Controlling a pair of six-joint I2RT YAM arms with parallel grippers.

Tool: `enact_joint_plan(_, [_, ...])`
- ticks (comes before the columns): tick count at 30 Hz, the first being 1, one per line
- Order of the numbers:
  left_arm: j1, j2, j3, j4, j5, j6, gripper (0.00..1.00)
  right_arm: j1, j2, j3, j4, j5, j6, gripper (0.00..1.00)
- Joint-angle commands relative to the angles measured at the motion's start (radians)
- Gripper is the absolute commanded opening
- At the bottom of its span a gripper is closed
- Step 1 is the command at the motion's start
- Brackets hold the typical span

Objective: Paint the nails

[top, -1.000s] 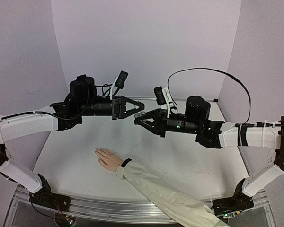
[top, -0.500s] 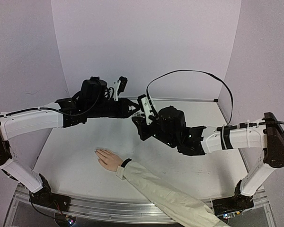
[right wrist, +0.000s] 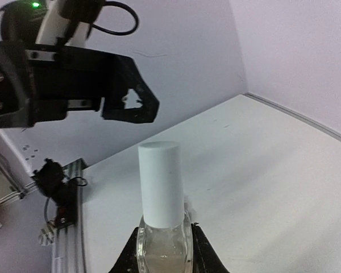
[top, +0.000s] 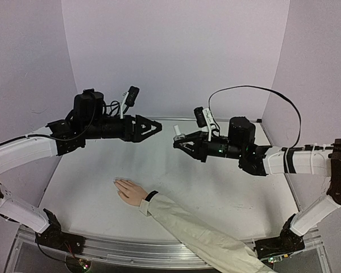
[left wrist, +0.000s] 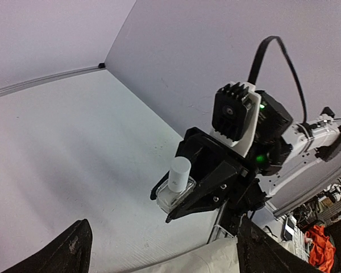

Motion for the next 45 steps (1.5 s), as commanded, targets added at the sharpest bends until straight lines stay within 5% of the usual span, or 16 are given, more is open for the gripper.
enact_joint_plan(1, [0.02,-0.068,-0.075,0.248,0.237,-0.026,0.9,-0.028,-0.045,-0.003,0.237,-0.396,0.18,0.0])
enact_joint_plan(7, [0.0,0.013,-0.024,0.355,0.412,-0.08,0.83,-0.028,0.024,0.034,0.411,-0.547,0.342,0.0])
enact_joint_plan(16, [-0.032,0.082,0.047,0.366,0.444,-0.091,0.53,-0.027,0.108,0.034,0.595,-0.61,0.477,0.0])
enact_joint_plan(27, [-0.052,0.141,0.068,0.366,0.459,-0.103,0.32,-0.027,0.106,0.02,0.606,-0.593,0.469,0.0])
enact_joint_plan(34, [-0.051,0.143,0.069,0.349,0.419,-0.092,0.1,-0.028,0.078,0.017,0.511,-0.541,0.382,0.0])
enact_joint_plan(39, [-0.052,0.137,0.071,0.245,0.306,-0.047,0.0,-0.027,-0.025,0.062,0.029,-0.144,0.06,0.0])
enact_joint_plan(41, [-0.052,0.13,0.075,0.156,0.17,-0.028,0.0,-0.017,-0.065,0.075,-0.112,0.232,0.0,0.0])
enact_joint_plan(43, [-0.052,0.127,0.081,0.029,-0.045,-0.048,0.0,0.077,-0.09,0.088,-0.236,0.861,-0.029,0.0])
enact_joint_plan(45, [-0.052,0.143,0.082,-0.024,-0.143,-0.08,0.0,0.135,-0.087,0.054,-0.146,1.124,-0.142,0.0])
